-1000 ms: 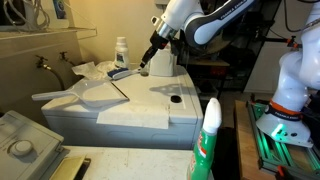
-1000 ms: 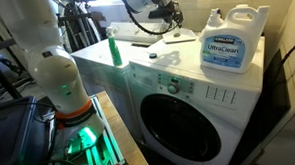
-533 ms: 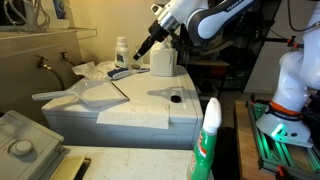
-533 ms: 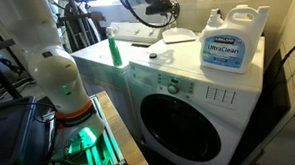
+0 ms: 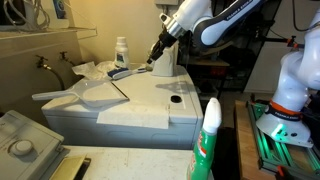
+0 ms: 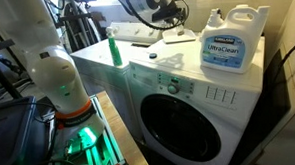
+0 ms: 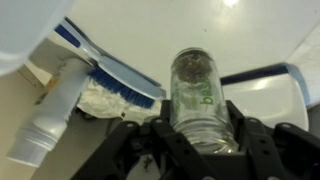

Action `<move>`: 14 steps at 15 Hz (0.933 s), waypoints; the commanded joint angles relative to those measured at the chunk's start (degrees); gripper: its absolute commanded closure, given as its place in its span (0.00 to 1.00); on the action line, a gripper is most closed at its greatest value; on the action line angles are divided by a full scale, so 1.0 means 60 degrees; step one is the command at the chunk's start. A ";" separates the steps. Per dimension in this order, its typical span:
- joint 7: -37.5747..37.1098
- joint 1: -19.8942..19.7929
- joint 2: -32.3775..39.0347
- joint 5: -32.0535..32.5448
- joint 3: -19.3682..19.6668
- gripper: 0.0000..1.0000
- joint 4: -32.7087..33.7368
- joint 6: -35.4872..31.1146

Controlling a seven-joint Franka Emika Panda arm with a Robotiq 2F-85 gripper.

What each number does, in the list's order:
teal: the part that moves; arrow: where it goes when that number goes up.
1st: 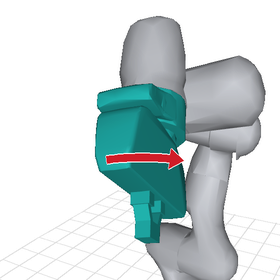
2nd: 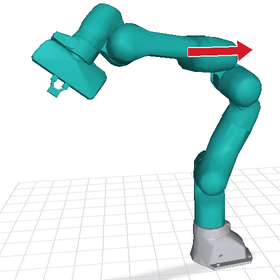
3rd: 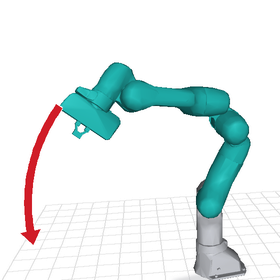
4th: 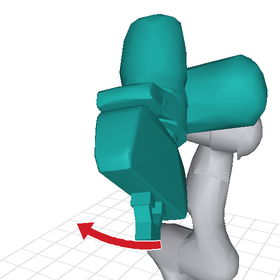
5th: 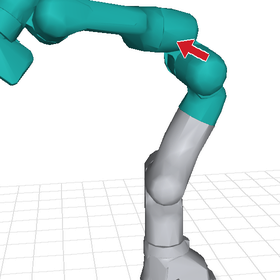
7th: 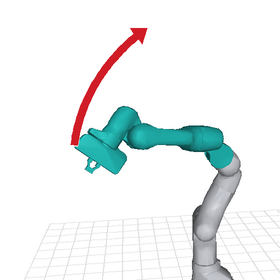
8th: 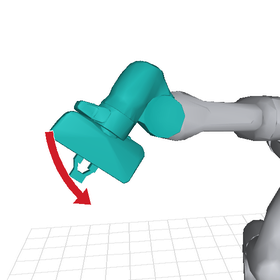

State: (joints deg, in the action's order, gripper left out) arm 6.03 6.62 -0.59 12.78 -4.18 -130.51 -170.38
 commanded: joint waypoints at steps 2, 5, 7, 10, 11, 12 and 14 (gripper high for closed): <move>0.0310 -0.0638 -0.1071 0.0125 0.0483 0.72 -0.1620 0.0944; 0.1314 -0.0561 -0.1496 -0.1114 0.0912 0.72 -0.2387 0.1261; 0.2179 -0.0203 -0.1695 -0.2762 0.1239 0.72 -0.2618 0.1169; 0.1882 -0.0442 -0.1321 -0.2349 0.1024 0.47 -0.2338 0.1060; 0.1893 -0.0416 -0.1375 -0.2413 0.1036 0.47 -0.2363 0.1060; 0.1892 -0.0395 -0.1398 -0.2439 0.1037 0.47 -0.2366 0.1060; 0.1696 -0.0644 -0.1383 -0.2057 0.1055 0.72 -0.2296 0.1596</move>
State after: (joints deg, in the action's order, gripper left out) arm 17.52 4.32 -8.92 -1.87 2.11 -144.69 -163.78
